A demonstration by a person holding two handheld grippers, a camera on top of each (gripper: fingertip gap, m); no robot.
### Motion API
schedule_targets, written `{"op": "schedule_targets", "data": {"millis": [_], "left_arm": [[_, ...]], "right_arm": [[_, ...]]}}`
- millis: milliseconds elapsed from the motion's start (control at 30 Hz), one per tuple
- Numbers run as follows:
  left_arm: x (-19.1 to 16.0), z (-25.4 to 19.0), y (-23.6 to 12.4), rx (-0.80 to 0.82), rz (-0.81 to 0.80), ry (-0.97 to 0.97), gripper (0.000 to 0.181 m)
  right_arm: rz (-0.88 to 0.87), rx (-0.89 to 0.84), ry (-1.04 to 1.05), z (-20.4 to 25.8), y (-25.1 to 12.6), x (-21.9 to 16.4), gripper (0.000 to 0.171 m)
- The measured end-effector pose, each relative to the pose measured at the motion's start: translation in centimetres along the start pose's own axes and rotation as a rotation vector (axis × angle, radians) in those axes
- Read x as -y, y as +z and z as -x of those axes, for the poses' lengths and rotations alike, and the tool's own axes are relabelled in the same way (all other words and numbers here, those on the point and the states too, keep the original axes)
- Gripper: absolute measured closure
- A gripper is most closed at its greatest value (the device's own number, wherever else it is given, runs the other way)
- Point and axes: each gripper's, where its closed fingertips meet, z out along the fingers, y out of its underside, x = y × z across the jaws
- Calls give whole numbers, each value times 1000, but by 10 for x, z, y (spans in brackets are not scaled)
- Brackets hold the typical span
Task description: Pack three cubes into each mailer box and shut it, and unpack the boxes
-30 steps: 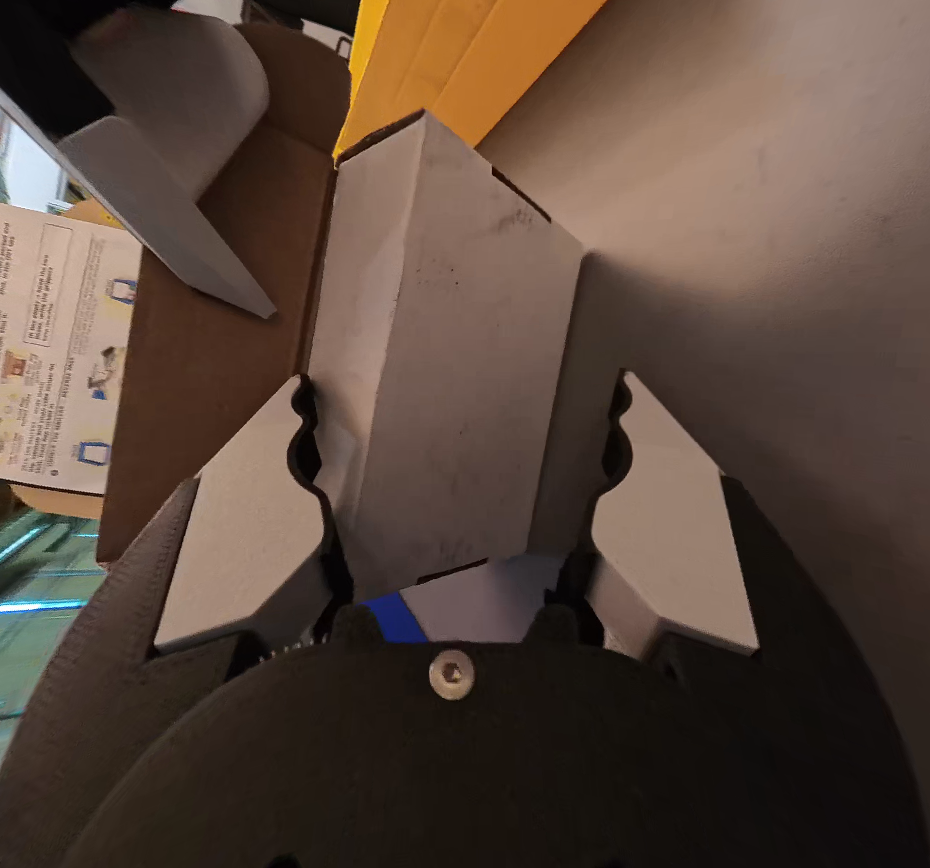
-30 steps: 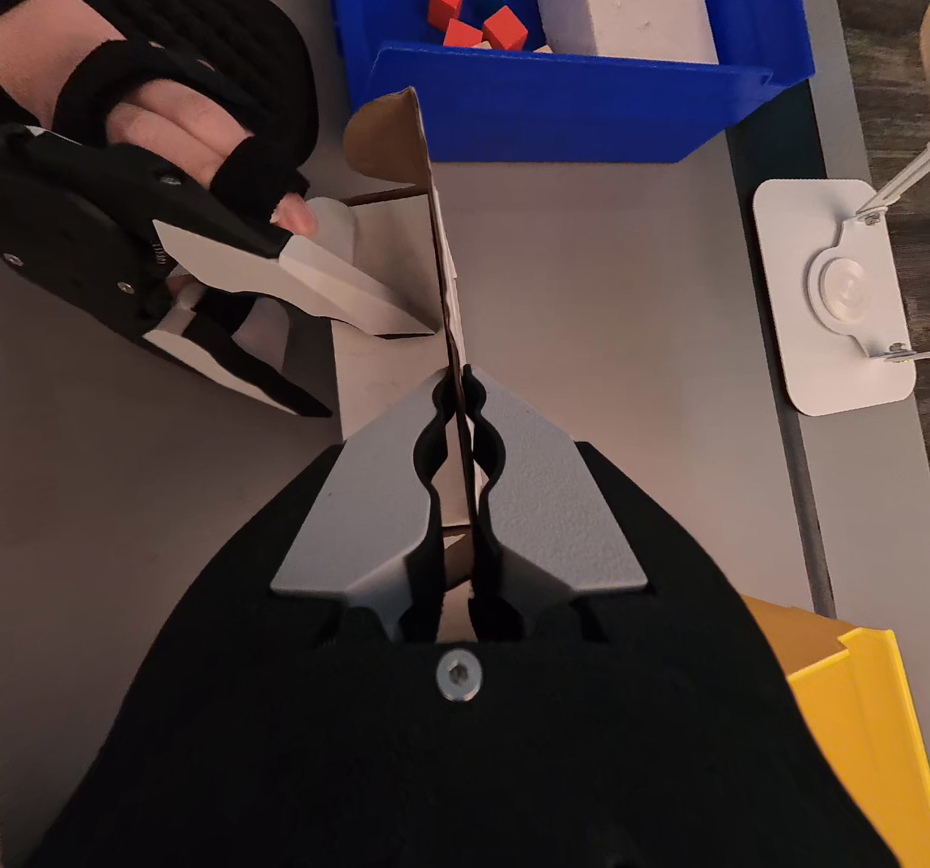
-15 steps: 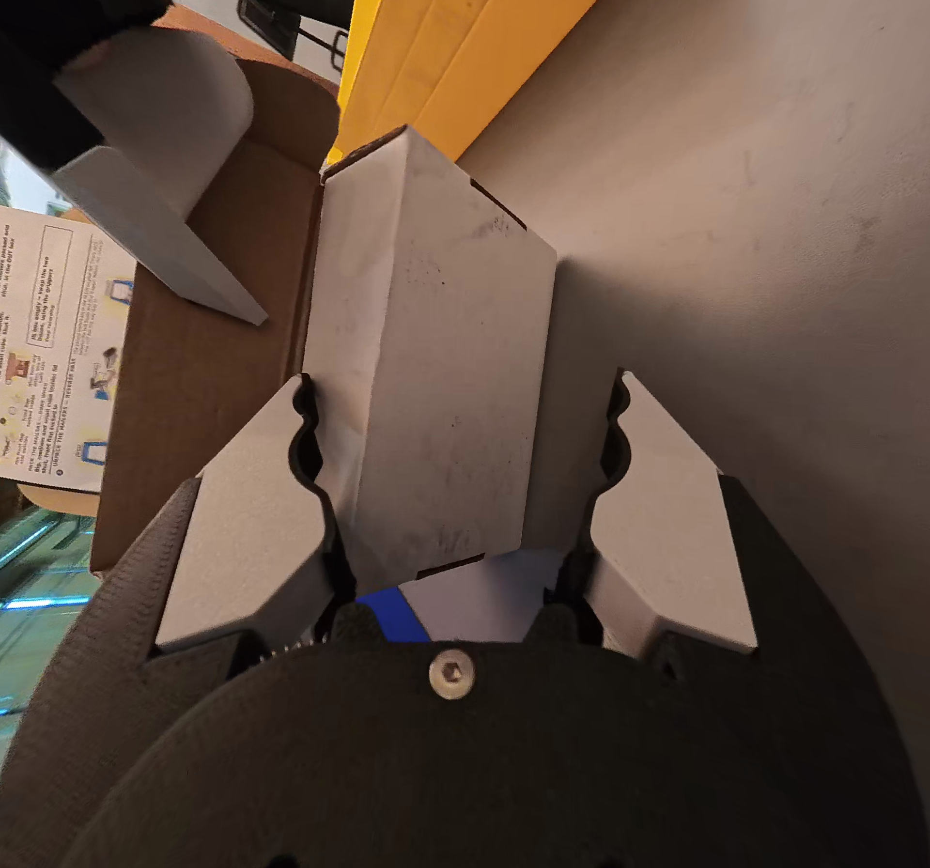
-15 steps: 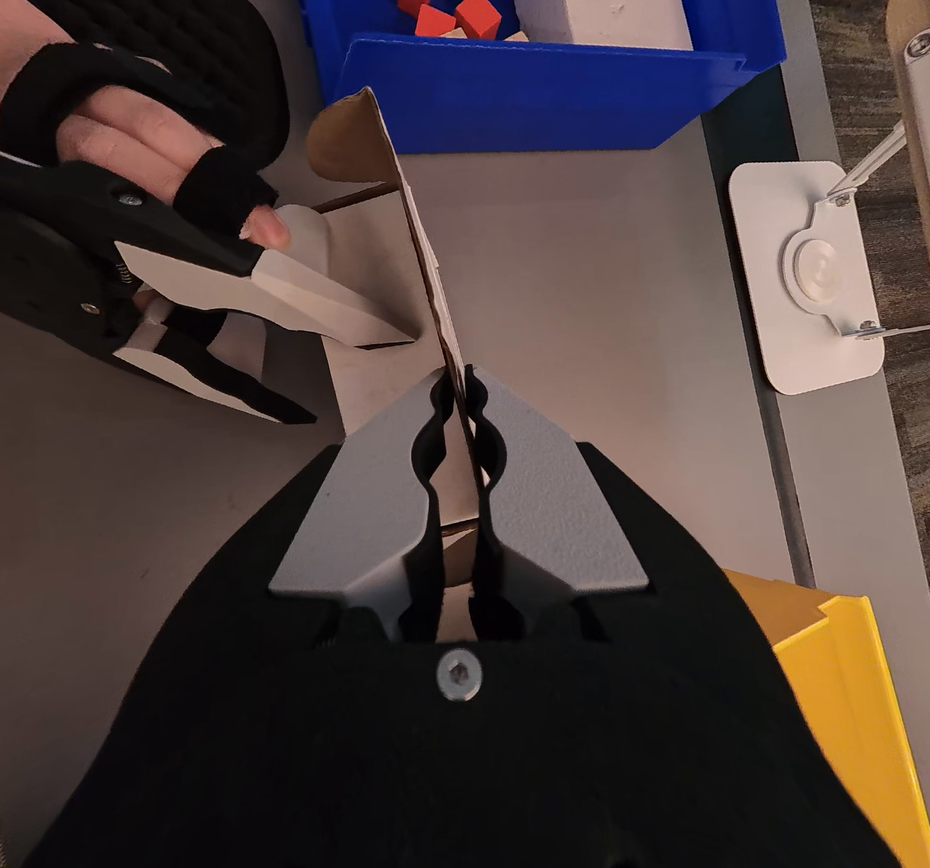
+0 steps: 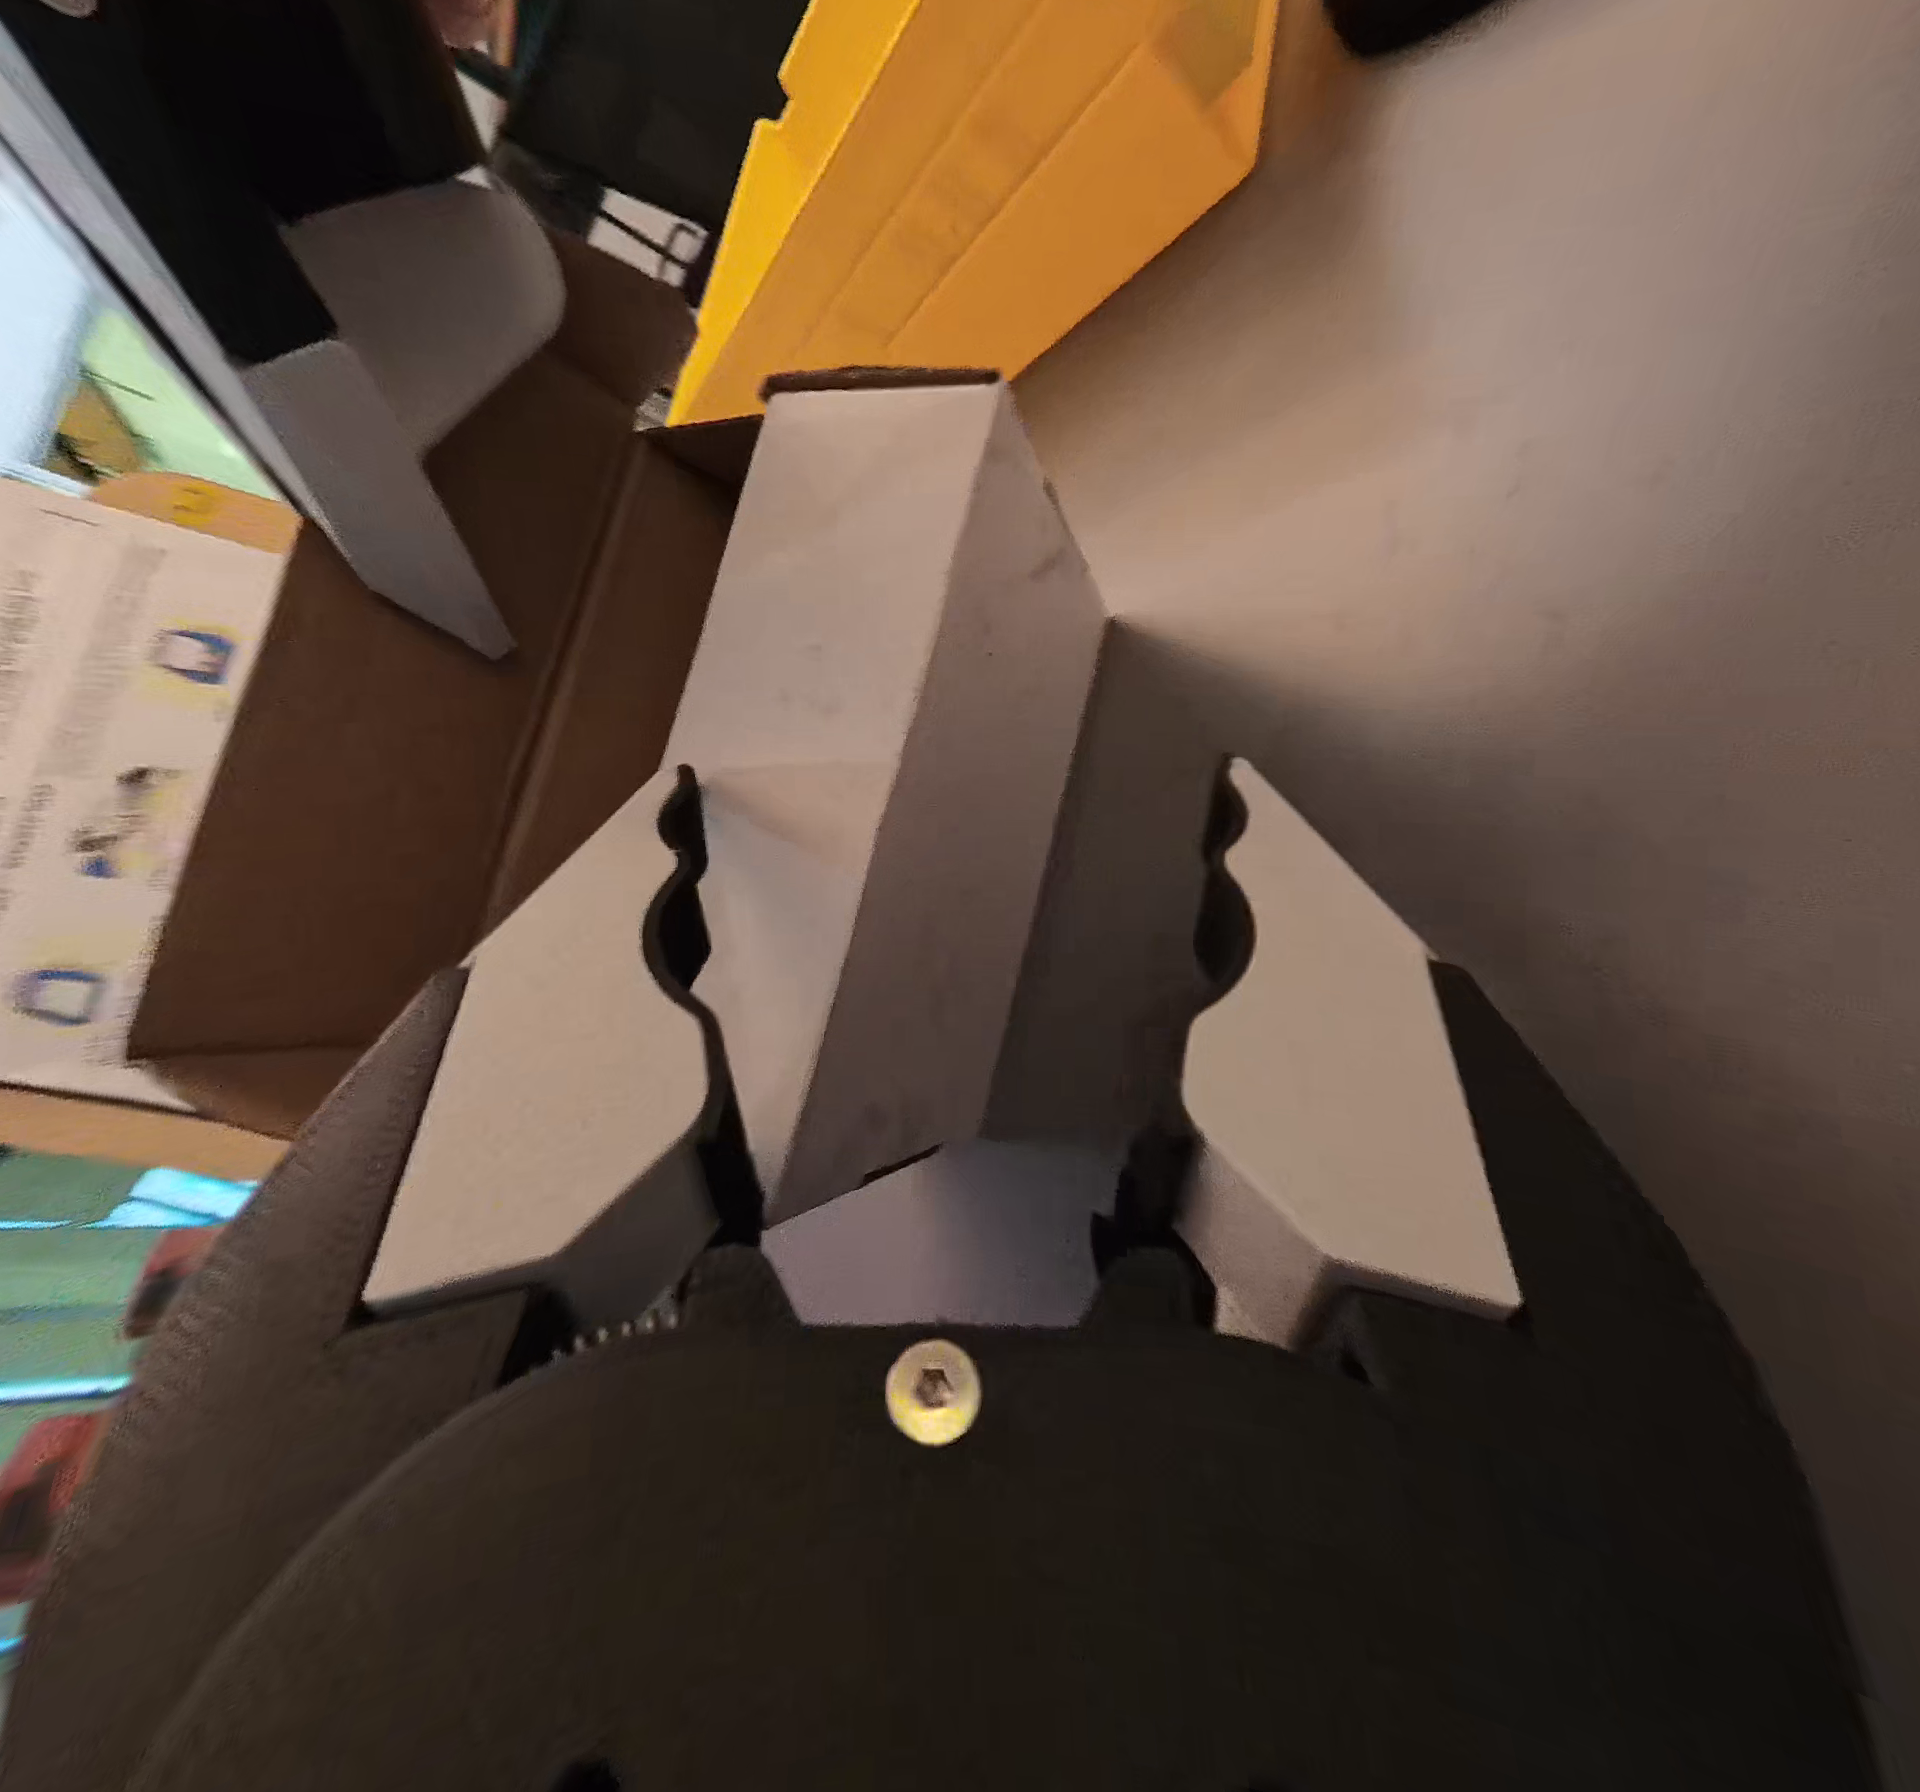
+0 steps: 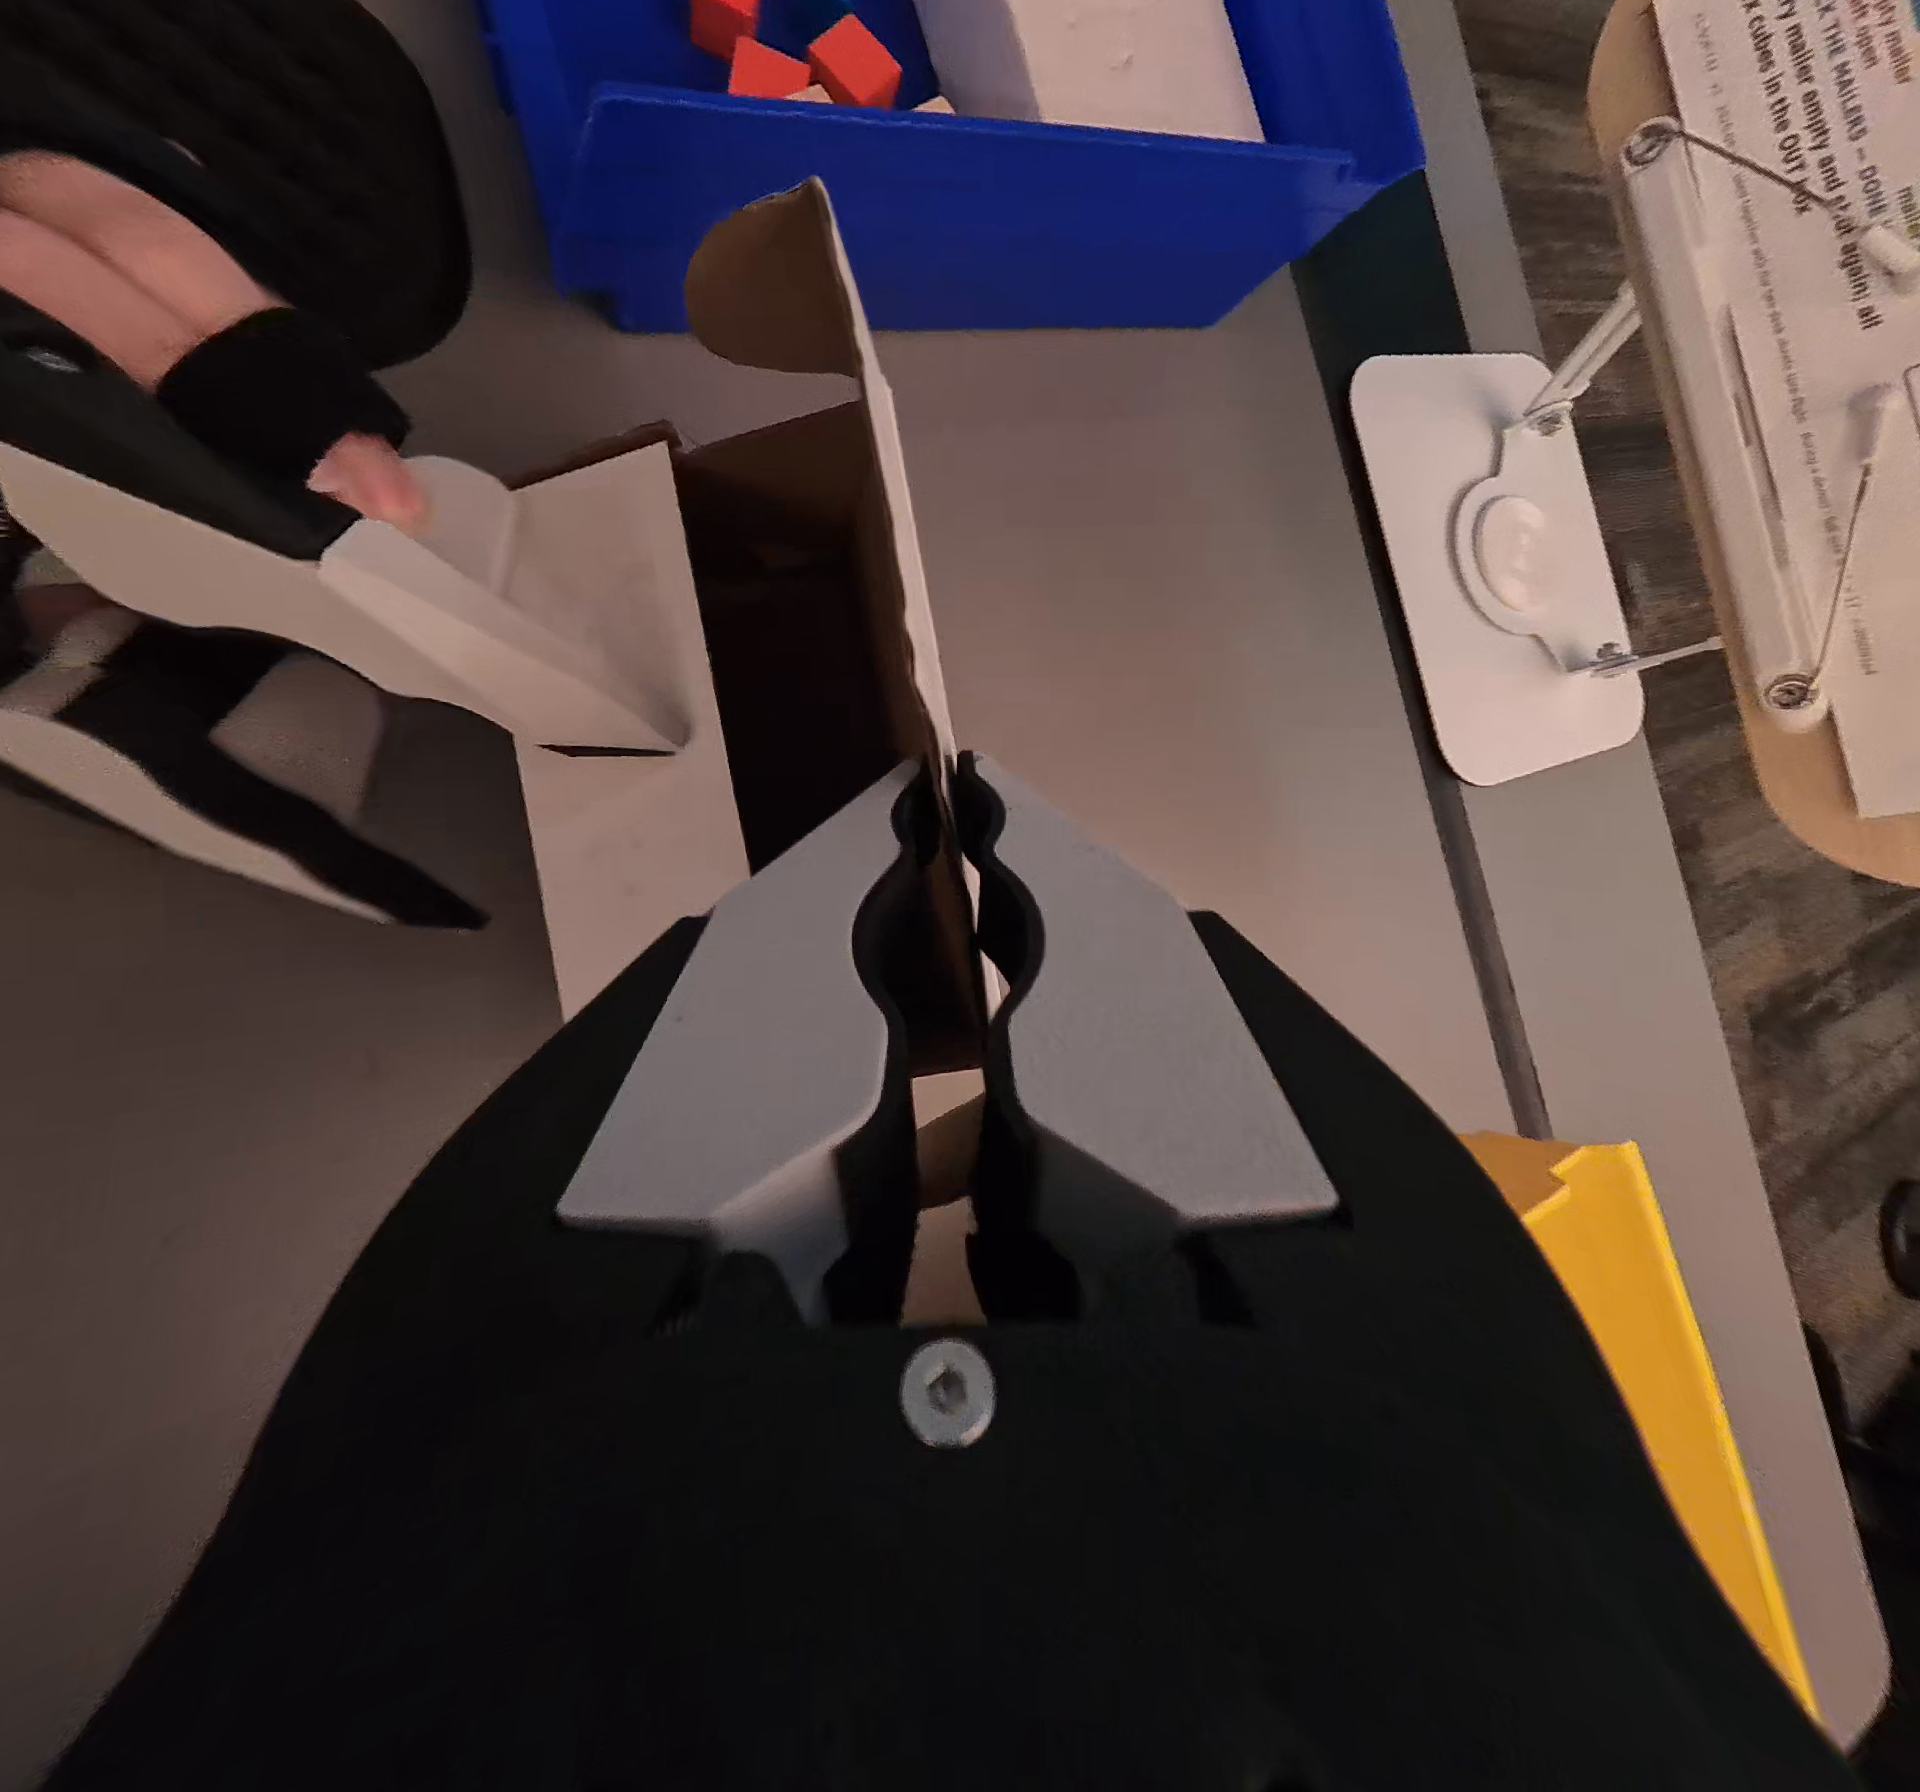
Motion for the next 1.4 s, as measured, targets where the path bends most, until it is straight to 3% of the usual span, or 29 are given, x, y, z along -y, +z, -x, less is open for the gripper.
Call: {"op": "schedule_targets", "data": {"millis": [133, 233, 333, 500, 633, 767, 800, 933, 1100, 1400], "left_arm": [[24, 1, -11, 10, -119, 0, 88], [32, 13, -17, 41, -144, -31, 73], [16, 20, -5, -26, -40, -140, 48], [-1, 19, 0, -82, 25, -94, 90], [-17, 10, 8, -86, 140, -48, 82], [-22, -20, 7, -198, 164, -3, 134], [-25, -26, 7, -218, 175, 13, 139], [-29, -30, 10, -207, 204, 49, 127], [-28, -29, 10, -204, 199, 21, 131], [-27, -28, 11, -179, 193, 25, 131]], "right_arm": [[21, -14, -73, 3, 4, -4, 171], [44, -25, -93, 5, 7, -6, 171], [35, -5, -108, 11, 6, -1, 171], [27, -9, -135, 19, 1, 8, 171], [26, -4, -171, 25, -1, 11, 171], [4, -61, -154, 14, -7, 15, 171], [-15, -62, -134, 11, -10, 17, 171], [-7, -141, -143, -7, -12, 13, 171], [28, -307, -222, -47, 1, 10, 170], [232, -307, -172, -105, 70, -38, 169]]}}
